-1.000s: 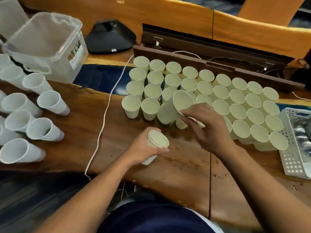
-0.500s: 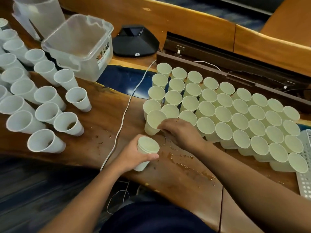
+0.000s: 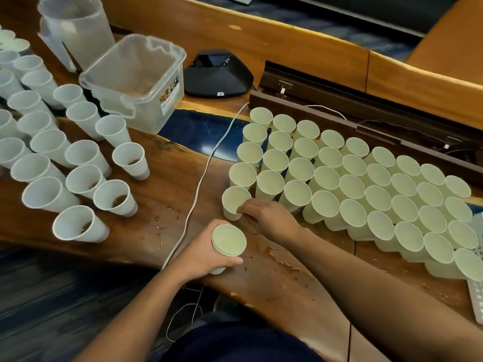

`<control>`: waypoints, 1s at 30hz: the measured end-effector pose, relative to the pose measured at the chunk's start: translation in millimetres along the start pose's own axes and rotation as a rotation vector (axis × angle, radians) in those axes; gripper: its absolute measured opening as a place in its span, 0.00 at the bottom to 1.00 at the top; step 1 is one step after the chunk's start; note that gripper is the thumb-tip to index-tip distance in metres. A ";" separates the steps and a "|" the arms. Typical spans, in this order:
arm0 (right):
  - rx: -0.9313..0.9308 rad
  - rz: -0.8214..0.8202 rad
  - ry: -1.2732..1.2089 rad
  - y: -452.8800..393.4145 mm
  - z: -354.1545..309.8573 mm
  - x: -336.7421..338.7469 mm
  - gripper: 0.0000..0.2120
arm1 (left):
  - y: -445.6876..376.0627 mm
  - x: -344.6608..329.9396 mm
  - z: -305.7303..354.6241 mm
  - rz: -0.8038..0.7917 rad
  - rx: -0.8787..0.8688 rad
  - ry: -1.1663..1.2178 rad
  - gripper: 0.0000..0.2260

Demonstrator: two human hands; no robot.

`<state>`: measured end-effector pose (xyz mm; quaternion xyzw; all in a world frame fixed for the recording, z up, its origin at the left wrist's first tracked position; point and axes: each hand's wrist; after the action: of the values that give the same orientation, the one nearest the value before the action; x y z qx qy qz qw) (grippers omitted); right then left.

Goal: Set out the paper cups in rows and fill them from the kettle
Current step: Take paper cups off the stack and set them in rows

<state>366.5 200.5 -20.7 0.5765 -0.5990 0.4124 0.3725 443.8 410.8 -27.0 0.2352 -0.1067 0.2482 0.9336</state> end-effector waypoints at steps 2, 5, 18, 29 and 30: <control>-0.002 0.001 -0.010 -2.4 -1.6 -0.4 0.12 | -0.3 -0.3 0.5 0.002 -0.003 0.010 0.33; 0.001 0.007 -0.014 -5.2 -4.4 0.0 0.12 | 0.0 -1.9 0.8 -0.004 -0.012 0.015 0.33; 0.009 -0.012 0.004 -7.1 -7.3 1.9 0.12 | 2.5 -4.3 -1.6 0.005 -0.032 0.013 0.33; -0.047 -0.057 -0.267 34.8 -36.4 67.0 0.11 | -6.4 -12.2 9.5 -0.010 0.021 0.250 0.35; -0.048 -0.120 -0.289 42.1 -37.3 71.4 0.11 | -8.3 -12.9 11.2 -0.023 0.026 0.278 0.35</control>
<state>319.3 207.4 56.6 0.6555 -0.6207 0.2877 0.3199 436.0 393.6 -24.5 0.2119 0.0298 0.2690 0.9391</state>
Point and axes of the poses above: each hand's wrist, its own y-axis away from the middle knuckle, its own x-axis out of the back of the hand, z = x × y
